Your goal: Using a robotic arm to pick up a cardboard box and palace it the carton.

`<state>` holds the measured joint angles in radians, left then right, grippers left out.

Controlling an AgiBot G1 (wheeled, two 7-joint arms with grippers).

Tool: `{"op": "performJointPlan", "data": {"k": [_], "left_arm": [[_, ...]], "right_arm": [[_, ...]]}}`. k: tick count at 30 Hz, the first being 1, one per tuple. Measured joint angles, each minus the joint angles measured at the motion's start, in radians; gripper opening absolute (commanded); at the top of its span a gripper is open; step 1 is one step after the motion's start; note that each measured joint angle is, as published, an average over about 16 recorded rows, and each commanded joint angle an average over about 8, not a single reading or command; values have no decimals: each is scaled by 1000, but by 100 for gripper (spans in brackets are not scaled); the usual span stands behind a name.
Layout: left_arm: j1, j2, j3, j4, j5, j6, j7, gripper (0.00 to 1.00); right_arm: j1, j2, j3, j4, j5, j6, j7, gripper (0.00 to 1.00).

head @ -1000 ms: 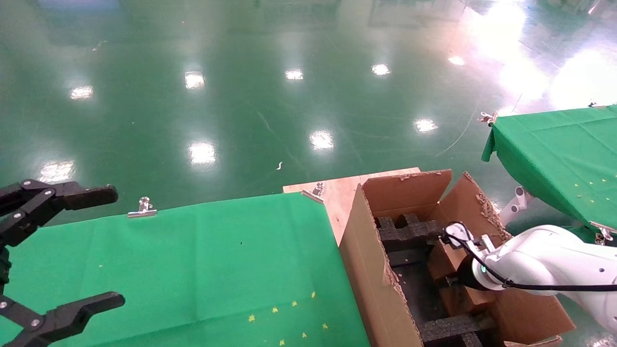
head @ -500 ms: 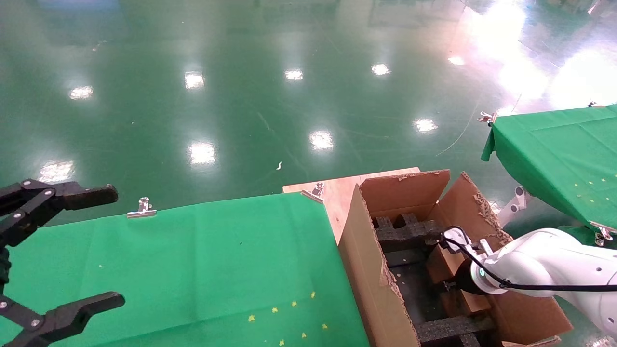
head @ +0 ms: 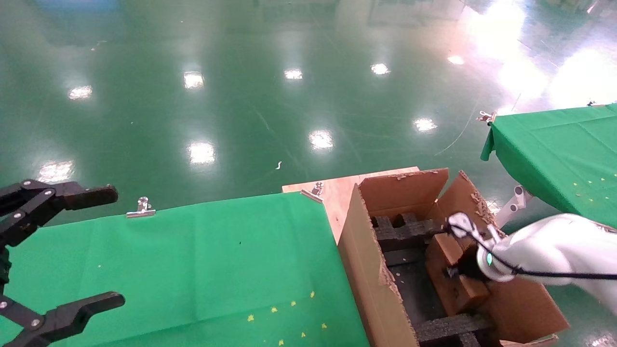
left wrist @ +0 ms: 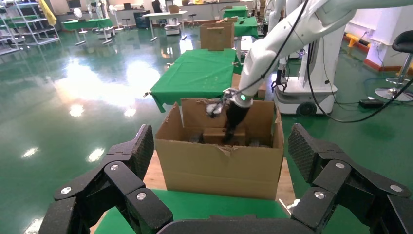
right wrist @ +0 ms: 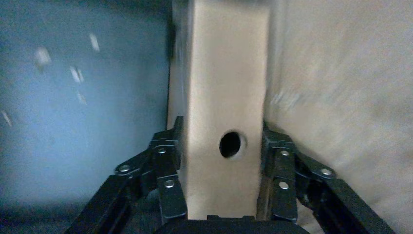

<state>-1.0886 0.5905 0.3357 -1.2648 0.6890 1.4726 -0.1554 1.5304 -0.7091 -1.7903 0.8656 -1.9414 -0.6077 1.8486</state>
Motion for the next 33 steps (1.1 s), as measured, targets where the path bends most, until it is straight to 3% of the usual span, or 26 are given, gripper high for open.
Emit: {"op": "performJointPlan", "data": {"k": [16, 26, 33], "left_arm": [[0, 0, 0, 0, 0, 0, 0, 100], [0, 0, 0, 0, 0, 0, 0, 100], [0, 0, 0, 0, 0, 0, 0, 100]], "right_arm": [[200, 136, 64, 248, -88, -7, 38, 100], [344, 218, 124, 446, -101, 7, -9, 100], [389, 239, 145, 502, -81, 15, -40, 100]]}}
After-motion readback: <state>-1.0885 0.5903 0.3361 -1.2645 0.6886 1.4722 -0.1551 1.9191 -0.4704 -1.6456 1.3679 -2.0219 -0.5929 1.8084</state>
